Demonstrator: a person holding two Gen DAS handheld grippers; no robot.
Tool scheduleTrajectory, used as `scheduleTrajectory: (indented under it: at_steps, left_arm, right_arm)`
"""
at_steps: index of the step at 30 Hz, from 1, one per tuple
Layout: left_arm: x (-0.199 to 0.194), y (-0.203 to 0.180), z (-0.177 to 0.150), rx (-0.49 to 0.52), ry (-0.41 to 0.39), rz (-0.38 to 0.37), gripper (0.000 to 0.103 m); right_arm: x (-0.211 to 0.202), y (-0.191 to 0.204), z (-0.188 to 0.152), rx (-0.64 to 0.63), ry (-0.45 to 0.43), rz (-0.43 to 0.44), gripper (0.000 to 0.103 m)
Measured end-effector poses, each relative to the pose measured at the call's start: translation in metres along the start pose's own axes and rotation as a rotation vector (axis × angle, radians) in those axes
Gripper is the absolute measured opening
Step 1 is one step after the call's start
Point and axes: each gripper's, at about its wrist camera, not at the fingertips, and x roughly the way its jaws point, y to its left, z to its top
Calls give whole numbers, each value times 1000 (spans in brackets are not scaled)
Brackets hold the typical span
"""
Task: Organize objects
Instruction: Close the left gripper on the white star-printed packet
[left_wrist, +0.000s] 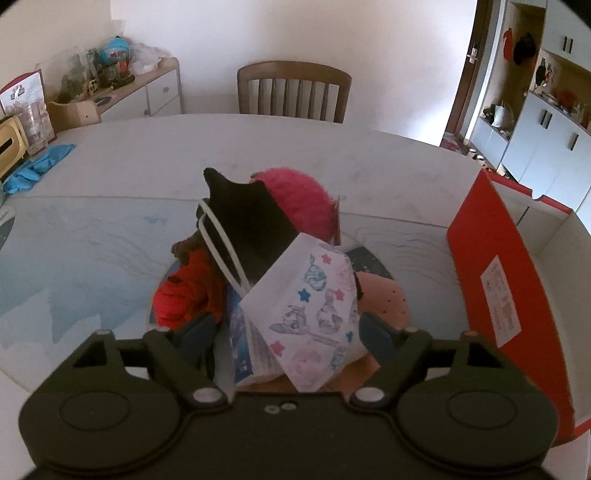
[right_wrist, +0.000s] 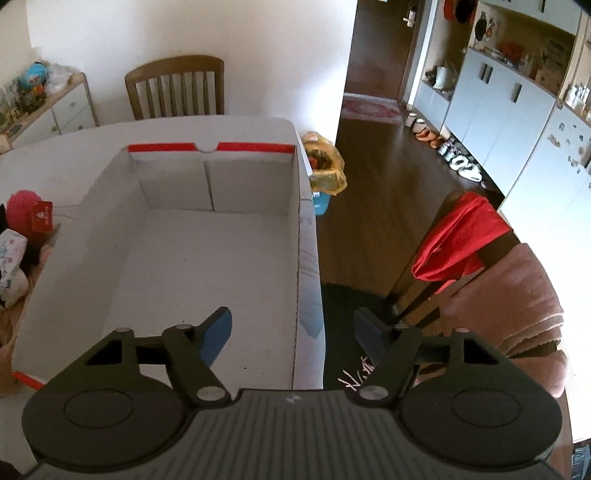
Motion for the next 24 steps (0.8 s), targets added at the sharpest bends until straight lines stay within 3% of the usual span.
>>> scheduleTrajectory:
  at_steps: [7, 10, 14, 18, 24]
  left_arm:
    - [7, 7, 3, -30, 2, 3, 66]
    - [6, 8, 4, -38, -8, 2, 53]
    - [1, 7, 5, -45, -36, 4, 32]
    - [-5, 6, 7, -49, -51, 5, 12]
    - [-14, 4, 9, -38, -79, 2, 6]
  right_arm:
    - [13, 5, 1, -17, 40, 5, 55]
    - [16, 7, 1, -21, 48, 4, 50]
    - [19, 8, 1, -28, 61, 8, 35]
    - [20, 11, 0, -40, 62, 8, 27]
    - [22, 6, 0, -34, 57, -21, 11]
